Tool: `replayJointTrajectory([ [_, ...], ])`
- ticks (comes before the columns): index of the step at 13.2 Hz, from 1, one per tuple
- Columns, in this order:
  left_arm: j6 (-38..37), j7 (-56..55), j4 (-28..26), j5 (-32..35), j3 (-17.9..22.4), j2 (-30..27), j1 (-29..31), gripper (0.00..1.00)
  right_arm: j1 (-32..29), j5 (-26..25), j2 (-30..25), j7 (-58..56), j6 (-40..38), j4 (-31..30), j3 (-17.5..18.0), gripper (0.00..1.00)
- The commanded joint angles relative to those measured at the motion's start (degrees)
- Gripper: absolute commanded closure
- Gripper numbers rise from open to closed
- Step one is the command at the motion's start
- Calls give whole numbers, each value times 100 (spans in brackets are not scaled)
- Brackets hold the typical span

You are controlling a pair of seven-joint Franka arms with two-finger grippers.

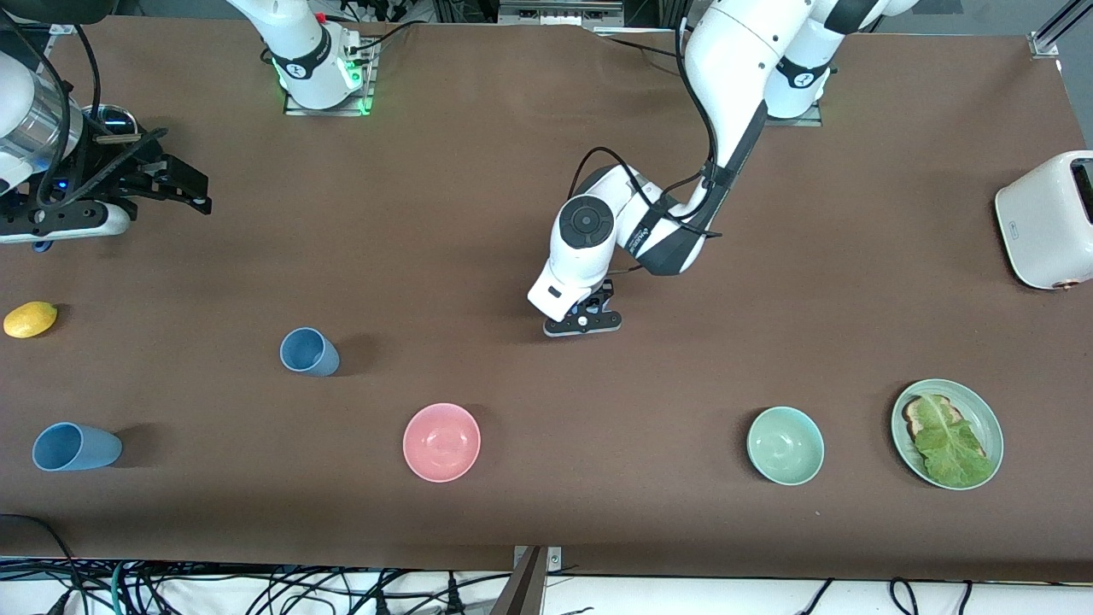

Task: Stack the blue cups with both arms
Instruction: 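Lower the blue cup onto the table and open the left gripper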

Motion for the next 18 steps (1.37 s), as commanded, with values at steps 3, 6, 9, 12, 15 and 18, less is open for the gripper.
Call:
replayJointTrajectory([
  [3,-204,-272,197,5,46,-32,-34,0,8,19,-53,-87,62,-70,-25,0],
  [6,-529,-281,197,5,64,-357,1,0,8,10,-45,-87,62,-70,-16,0],
  [9,-1003,-325,197,-12,55,-708,19,0,8,10,-9,-87,71,-70,-16,0],
  [12,-1416,-334,197,-30,37,-1086,98,0,34,10,262,-79,333,-8,-7,0],
  [15,-1864,-290,197,-21,28,-1464,212,0,78,-68,806,-87,922,1,10,0],
  [18,-2435,-124,197,-21,2,-1833,449,0,96,-157,1561,-183,1125,613,2,0],
])
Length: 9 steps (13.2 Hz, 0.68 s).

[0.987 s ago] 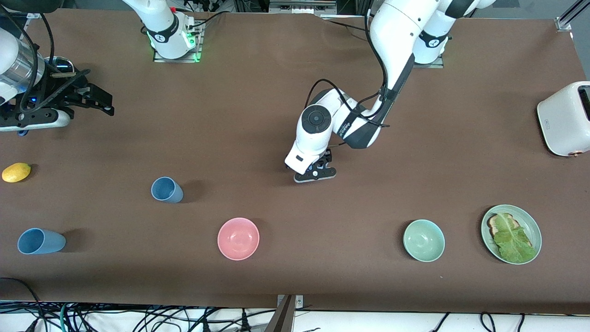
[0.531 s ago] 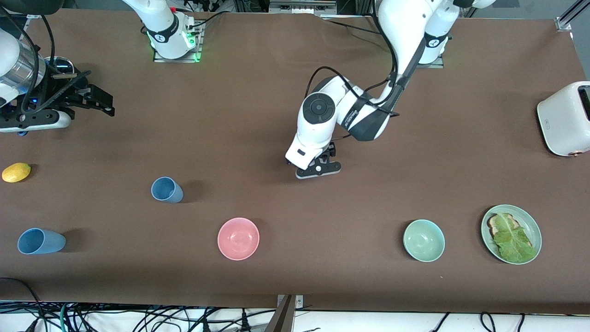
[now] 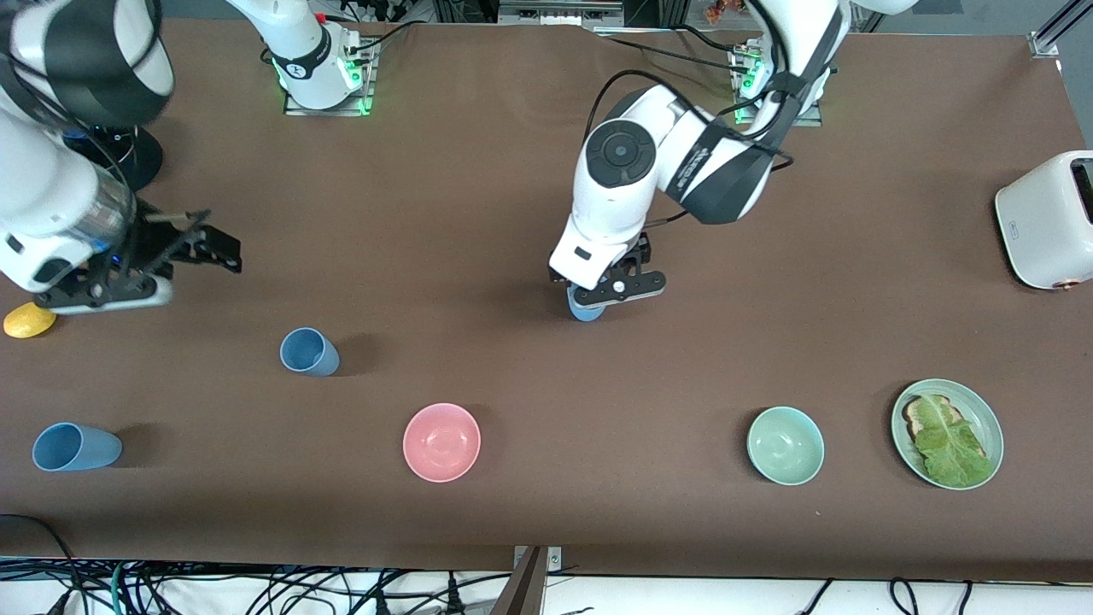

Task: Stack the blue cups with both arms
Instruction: 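Lower the blue cup onto the table and open the left gripper, then grasp the pink-plate blue cup with the right gripper while the left gripper withdraws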

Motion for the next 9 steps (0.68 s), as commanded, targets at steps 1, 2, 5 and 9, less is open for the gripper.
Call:
replayJointTrajectory([
  [1,-489,354,-87,-21,-28,-443,272,0,26,-83,869,-197,-19,936,-7,0],
  [2,-647,609,-87,-21,-72,-531,395,0,26,-83,1186,-224,-19,1244,-7,0],
  [5,-929,1322,-87,-109,-90,-751,835,0,26,-101,1575,-242,173,1423,-7,0],
  [9,-1106,1997,-87,-109,-99,-892,1213,0,26,-312,1769,-426,884,1134,-33,0],
])
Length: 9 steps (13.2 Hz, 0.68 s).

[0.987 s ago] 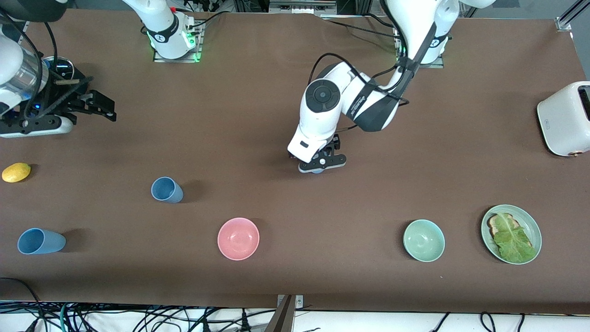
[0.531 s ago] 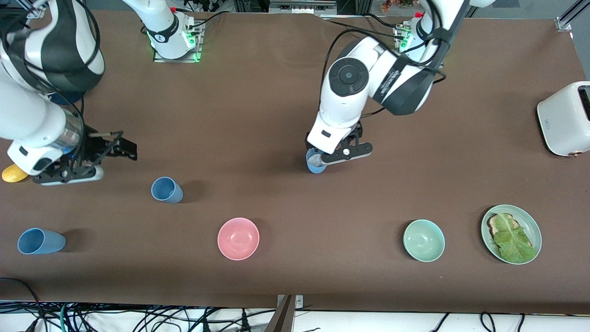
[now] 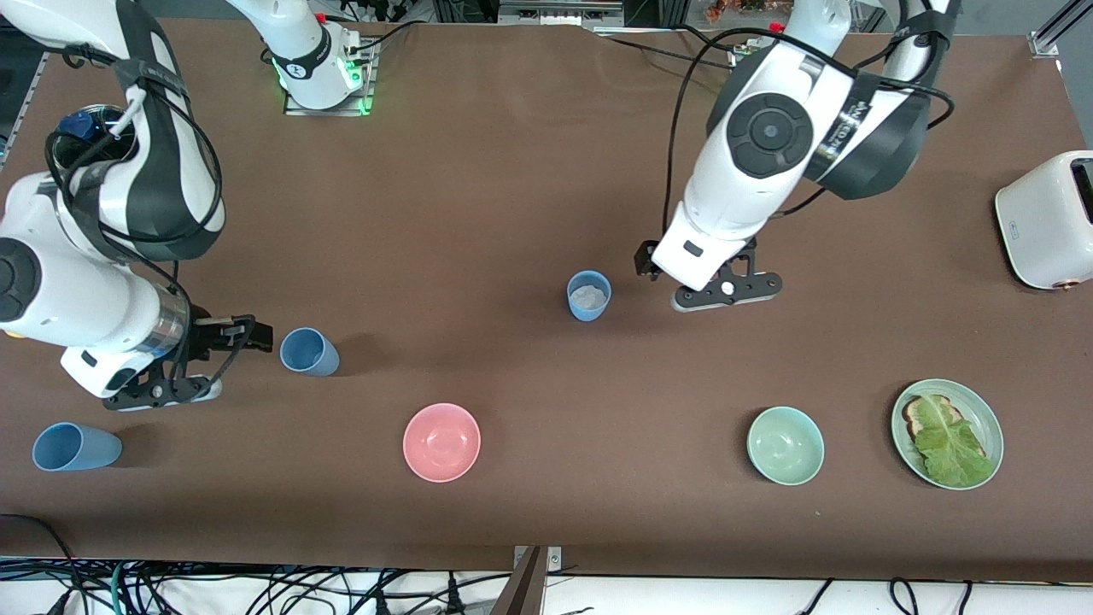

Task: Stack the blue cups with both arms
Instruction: 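Grasp the pink-plate blue cup with the right gripper while the left gripper withdraws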

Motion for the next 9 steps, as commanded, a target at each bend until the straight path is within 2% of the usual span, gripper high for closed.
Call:
replayJointTrajectory([
  [1,-197,762,-86,-117,-69,-219,365,0,-16,-73,180,-134,419,-108,-35,1],
  [4,-365,1387,-86,-108,-69,-308,726,0,-34,-37,225,-134,1086,-703,-35,4],
  [7,-391,1959,-86,-117,-68,-387,1042,0,-43,-37,15,-125,1439,-1372,-35,20],
  [9,-470,2188,-86,-117,-69,-404,1165,0,-43,-37,-100,-125,1449,-1549,-35,27],
])
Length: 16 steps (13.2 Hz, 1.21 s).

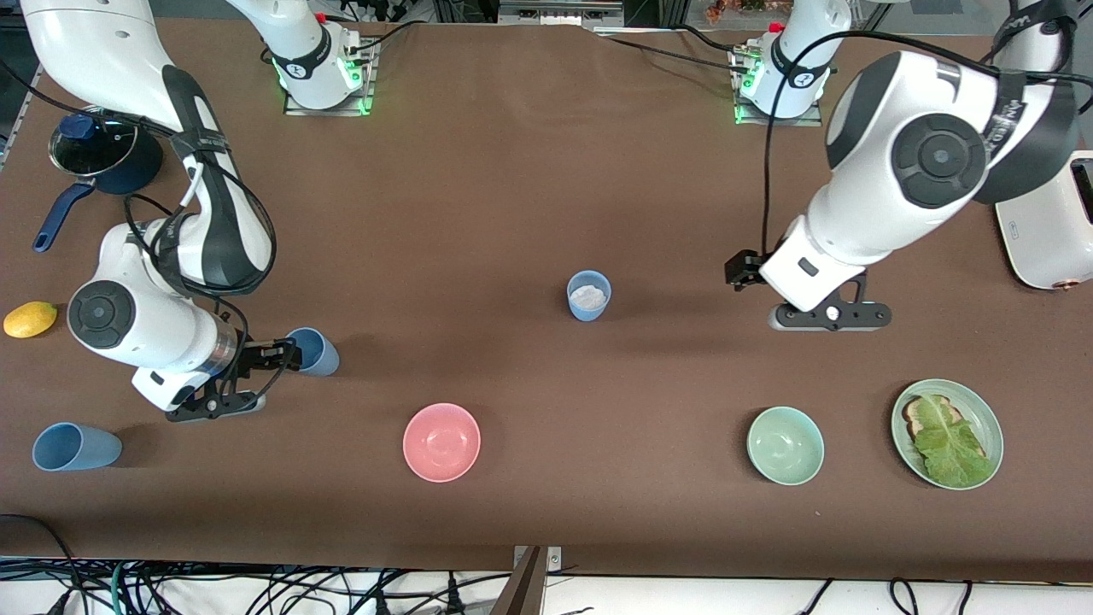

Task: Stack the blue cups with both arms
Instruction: 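Grasp the pink-plate blue cup with the right gripper while the left gripper withdraws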

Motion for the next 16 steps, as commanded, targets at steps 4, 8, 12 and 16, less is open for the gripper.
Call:
replayJointTrajectory([
  [4,-166,1164,-86,-117,-59,-255,632,0,-29,-14,-413,-65,207,-680,2,32],
  [8,-323,2193,-86,-82,-59,-342,1204,0,-38,-14,-422,-83,717,-1120,-51,36],
  [12,-438,3063,-86,-29,-50,-431,1635,0,-38,3,-396,-83,744,-1147,-59,55],
  [16,-447,3127,-138,-20,-32,-492,1653,0,-38,65,-378,-56,779,-1147,-59,86],
])
